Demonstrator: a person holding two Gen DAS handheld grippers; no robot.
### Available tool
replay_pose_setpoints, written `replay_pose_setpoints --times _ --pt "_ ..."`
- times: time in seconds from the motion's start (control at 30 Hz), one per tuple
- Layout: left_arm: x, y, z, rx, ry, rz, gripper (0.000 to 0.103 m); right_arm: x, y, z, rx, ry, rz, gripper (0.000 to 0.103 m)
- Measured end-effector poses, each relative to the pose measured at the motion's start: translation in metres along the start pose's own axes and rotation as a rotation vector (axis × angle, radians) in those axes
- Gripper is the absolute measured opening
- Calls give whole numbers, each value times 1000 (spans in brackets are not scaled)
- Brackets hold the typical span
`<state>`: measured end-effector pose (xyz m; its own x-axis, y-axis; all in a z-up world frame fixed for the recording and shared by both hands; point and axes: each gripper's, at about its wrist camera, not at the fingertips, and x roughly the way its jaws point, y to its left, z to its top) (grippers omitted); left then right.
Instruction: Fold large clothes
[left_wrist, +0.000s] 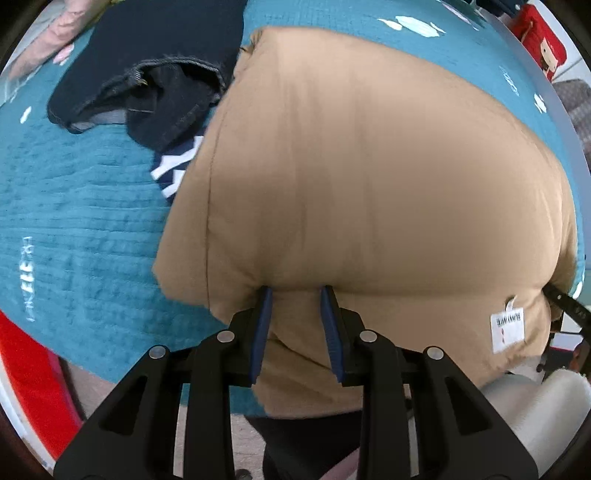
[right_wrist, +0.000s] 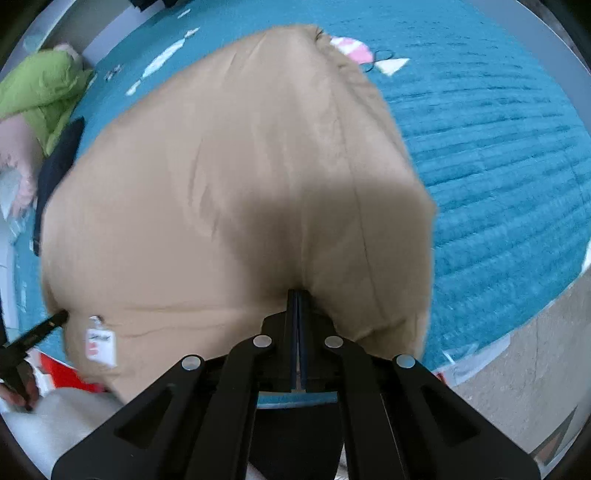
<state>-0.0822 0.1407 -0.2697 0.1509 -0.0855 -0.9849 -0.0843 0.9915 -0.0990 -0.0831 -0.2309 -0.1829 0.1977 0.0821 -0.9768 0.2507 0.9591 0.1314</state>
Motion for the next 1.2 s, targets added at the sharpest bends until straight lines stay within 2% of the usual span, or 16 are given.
replay_pose_setpoints --times 0.1,0.23,0.27,0.3,0.37,0.4,0.43,0.47,0.57,0.73,0.83,0.97,1.0,1.1,1.13,1.2 --pt "2 -3 9 5 -12 3 28 1 7 2 -36 -8 -19 0" --pt "-6 8 27 -5 13 -53 28 -17 -16 14 53 54 112 3" --pt "-14 11 29 1 11 -61 28 -27 -21 18 46 36 122 3" --pt "-21 16 32 9 4 -61 28 -38 -21 22 32 7 116 8" --pt "-41 18 37 35 -38 -47 29 -63 -20 31 3 -63 104 41" --pt "-47 16 38 42 -55 -38 35 -71 -21 35 2 -94 94 77" --pt "-55 14 42 49 -83 -15 41 -79 -24 39 9 -144 69 95" --pt "-63 11 45 52 -122 14 47 -79 -29 47 14 -170 52 95" --pt "-73 2 48 44 -198 23 47 -69 -38 60 35 -137 39 95" --pt "-75 -16 50 33 -253 15 52 -20 -57 68 95 -21 143 95" --pt "-71 -29 54 29 -272 16 54 17 -67 59 172 65 221 97" --pt "-68 -41 59 49 -278 20 58 8 -75 56 217 5 259 97" --pt "-66 -42 60 56 -282 19 59 5 -77 53 229 -10 335 95" --pt "-61 -54 67 82 -275 7 61 12 -84 43 352 40 684 85" --pt "-60 -57 68 88 -273 3 61 14 -80 41 352 43 710 85" --pt "-58 -63 74 100 -271 -9 61 18 -77 39 336 32 682 82"
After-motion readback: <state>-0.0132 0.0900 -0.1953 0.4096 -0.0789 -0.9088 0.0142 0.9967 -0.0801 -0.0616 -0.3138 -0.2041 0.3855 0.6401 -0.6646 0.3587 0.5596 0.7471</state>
